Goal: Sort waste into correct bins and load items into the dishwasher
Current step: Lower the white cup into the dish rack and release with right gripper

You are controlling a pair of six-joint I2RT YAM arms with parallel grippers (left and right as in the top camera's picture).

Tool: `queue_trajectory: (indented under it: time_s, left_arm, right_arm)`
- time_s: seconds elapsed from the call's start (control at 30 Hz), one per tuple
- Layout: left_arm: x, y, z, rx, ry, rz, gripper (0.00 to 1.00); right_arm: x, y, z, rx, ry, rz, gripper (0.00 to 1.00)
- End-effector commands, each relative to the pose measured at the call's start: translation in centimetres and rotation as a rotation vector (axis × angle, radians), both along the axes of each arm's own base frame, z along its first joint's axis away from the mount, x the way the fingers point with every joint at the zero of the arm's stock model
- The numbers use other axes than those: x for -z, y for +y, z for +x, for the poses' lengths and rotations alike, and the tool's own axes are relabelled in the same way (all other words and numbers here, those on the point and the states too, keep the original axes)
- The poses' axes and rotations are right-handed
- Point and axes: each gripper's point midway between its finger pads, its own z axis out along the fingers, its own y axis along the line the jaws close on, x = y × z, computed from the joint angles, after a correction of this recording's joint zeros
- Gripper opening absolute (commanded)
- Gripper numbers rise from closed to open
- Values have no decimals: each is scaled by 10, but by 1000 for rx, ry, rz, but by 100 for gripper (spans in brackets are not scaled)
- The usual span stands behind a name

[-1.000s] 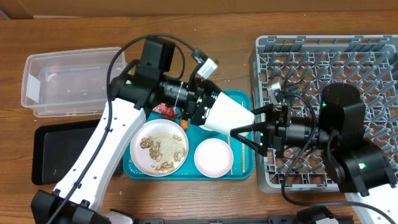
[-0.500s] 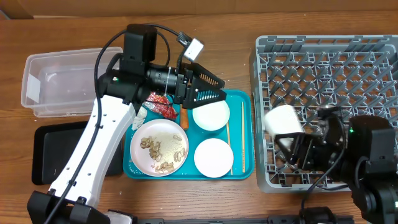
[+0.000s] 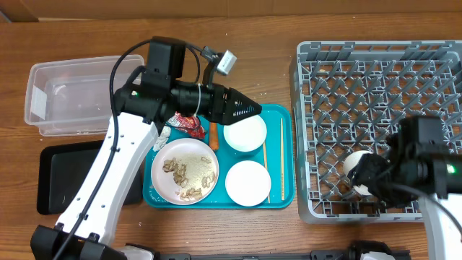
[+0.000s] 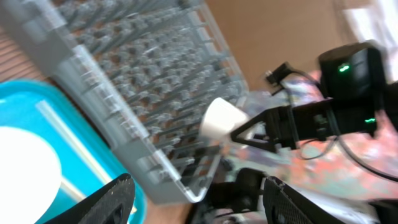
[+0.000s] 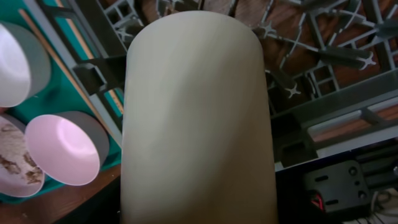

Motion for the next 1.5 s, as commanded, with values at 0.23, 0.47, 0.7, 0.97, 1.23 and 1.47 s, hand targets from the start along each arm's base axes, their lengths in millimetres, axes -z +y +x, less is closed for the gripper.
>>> queue_trajectory:
  time_s: [0.23, 0.47, 0.7, 0.97, 1.23, 1.47]
  left_arm:
    - [31, 19, -12, -107, -89, 334, 69]
    - [35, 21, -15, -92, -88, 354, 69]
    - [35, 21, -16, -91, -86, 355, 69]
    - [35, 21, -16, -91, -85, 355, 70]
    - [36, 22, -17, -89, -79, 357, 70]
    - [38, 22, -19, -87, -66, 364, 74]
  right_arm:
    - [22, -4, 24, -25, 119, 6, 49]
    - [19, 9, 41, -54, 43, 79, 46]
    - [9, 29, 55, -151, -52, 188, 47]
    - [8, 29, 65, -152, -94, 187, 47]
    - [17, 42, 58, -194, -16, 208, 58]
    - [-7, 44, 84, -230, -172, 170, 86]
